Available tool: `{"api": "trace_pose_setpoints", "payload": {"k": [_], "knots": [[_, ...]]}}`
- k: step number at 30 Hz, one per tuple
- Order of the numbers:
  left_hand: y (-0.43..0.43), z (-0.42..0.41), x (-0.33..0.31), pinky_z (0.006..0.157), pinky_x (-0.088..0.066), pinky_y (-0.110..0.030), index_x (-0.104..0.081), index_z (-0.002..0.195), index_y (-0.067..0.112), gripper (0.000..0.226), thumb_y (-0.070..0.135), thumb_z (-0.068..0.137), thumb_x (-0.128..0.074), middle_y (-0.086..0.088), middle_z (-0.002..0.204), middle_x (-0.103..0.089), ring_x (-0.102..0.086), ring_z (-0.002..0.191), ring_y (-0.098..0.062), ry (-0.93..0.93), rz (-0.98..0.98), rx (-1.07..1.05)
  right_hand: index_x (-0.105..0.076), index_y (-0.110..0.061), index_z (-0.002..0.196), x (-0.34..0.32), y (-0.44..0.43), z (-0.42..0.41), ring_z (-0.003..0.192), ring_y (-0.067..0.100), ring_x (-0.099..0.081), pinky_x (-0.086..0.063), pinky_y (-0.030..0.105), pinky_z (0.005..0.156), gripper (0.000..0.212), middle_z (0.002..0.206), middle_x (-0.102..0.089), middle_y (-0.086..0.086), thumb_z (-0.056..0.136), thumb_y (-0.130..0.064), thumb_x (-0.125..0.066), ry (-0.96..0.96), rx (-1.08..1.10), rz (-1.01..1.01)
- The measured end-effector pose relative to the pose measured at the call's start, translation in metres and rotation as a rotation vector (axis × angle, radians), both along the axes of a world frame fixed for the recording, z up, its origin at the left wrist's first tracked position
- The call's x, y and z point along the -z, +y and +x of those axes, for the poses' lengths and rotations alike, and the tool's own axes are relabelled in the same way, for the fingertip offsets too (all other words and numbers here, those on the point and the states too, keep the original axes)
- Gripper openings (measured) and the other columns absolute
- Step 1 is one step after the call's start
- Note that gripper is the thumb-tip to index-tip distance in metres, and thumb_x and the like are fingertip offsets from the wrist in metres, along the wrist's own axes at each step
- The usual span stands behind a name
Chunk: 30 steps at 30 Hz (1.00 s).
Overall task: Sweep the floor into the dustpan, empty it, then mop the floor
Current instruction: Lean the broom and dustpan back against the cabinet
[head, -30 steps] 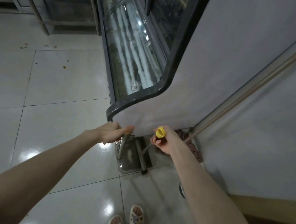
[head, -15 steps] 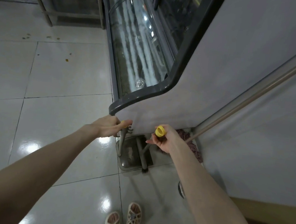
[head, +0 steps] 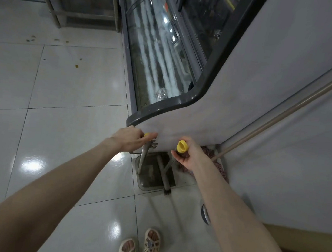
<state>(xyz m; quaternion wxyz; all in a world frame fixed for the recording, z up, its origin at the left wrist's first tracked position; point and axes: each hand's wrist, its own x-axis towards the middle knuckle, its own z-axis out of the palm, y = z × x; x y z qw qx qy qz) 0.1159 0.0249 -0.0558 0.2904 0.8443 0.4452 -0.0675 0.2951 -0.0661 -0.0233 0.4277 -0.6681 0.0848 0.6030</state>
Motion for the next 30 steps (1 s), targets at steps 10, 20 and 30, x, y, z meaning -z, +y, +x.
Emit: {"api": "trace_pose_setpoints", "payload": {"k": [10,20,30], "knots": [[0.002,-0.009,-0.003,0.061,-0.043,-0.032,-0.056,0.073,0.014,0.074,0.073,0.079,-0.011,0.000,0.059,-0.051,-0.052,0.057,-0.016,-0.128,0.149,0.040,-0.047,-0.012,0.122,0.005,-0.005,0.003,0.108,0.040,-0.055,-0.058,0.051,0.076,0.043,0.128,-0.045,0.021,0.089,-0.036,-0.061,0.060,0.099,0.222],[0.003,-0.014,-0.007,0.067,-0.044,-0.034,-0.052,0.077,0.013,0.060,0.064,0.091,-0.024,-0.003,0.073,-0.054,-0.054,0.068,-0.019,-0.138,0.081,-0.026,-0.055,-0.006,0.114,0.001,-0.016,0.005,0.119,0.036,-0.054,-0.047,0.047,0.101,0.044,0.138,-0.044,0.022,0.077,-0.018,-0.076,0.122,-0.174,0.459],[-0.016,-0.017,-0.001,0.085,-0.042,-0.038,-0.045,0.087,0.024,0.036,0.054,0.097,-0.029,0.003,0.086,-0.053,-0.051,0.077,-0.016,-0.085,0.193,-0.040,-0.065,-0.017,0.091,-0.012,-0.022,-0.003,0.081,0.019,-0.062,-0.053,0.030,0.076,0.026,0.089,-0.062,0.008,0.087,-0.043,-0.063,-0.579,-0.563,0.426]]}}
